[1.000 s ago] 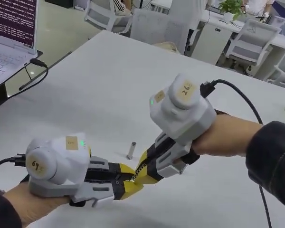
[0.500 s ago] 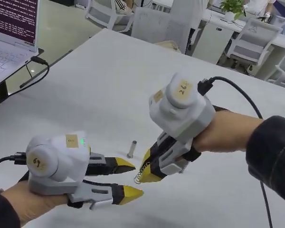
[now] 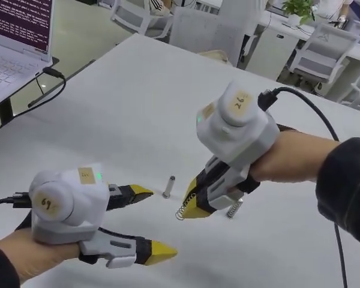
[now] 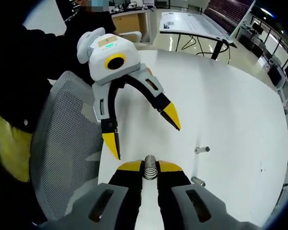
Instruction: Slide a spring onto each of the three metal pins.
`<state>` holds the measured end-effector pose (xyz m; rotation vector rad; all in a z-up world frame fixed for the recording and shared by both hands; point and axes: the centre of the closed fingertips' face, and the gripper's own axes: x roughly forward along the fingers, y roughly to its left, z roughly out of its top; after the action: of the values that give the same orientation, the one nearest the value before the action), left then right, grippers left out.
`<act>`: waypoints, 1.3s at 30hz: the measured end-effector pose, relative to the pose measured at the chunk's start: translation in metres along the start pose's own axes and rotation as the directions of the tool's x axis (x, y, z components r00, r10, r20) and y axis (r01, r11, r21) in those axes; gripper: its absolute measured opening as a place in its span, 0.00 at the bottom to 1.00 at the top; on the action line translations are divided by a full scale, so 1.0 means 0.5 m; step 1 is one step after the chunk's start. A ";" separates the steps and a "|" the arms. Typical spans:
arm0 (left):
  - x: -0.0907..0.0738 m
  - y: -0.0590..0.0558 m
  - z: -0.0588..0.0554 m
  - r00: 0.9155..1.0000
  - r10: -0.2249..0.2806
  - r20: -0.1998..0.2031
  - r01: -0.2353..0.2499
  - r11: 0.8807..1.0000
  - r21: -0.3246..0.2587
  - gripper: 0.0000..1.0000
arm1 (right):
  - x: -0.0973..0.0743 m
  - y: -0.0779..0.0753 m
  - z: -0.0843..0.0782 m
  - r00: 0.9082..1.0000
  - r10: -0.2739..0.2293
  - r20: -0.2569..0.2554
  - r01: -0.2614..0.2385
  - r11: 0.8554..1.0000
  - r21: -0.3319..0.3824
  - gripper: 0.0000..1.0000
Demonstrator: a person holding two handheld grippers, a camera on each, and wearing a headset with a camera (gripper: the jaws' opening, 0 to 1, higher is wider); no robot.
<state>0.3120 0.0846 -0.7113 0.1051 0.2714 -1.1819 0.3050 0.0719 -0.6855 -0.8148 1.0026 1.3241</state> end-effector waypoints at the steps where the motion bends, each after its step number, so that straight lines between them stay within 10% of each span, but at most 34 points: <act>1: -0.001 0.002 -0.001 1.000 0.006 -0.001 -0.006 1.000 0.003 0.68 | -0.001 -0.003 -0.001 1.000 -0.003 -0.001 0.003 1.000 0.000 0.08; 39: -0.013 0.059 -0.054 0.988 0.129 -0.088 -0.116 0.983 0.139 0.79 | -0.023 -0.193 0.029 0.996 -0.084 -0.036 0.084 0.996 0.001 0.08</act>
<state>0.3327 0.1075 -0.7373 0.2933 0.2666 -1.0729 0.4026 0.0713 -0.6765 -0.8723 0.9875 1.2404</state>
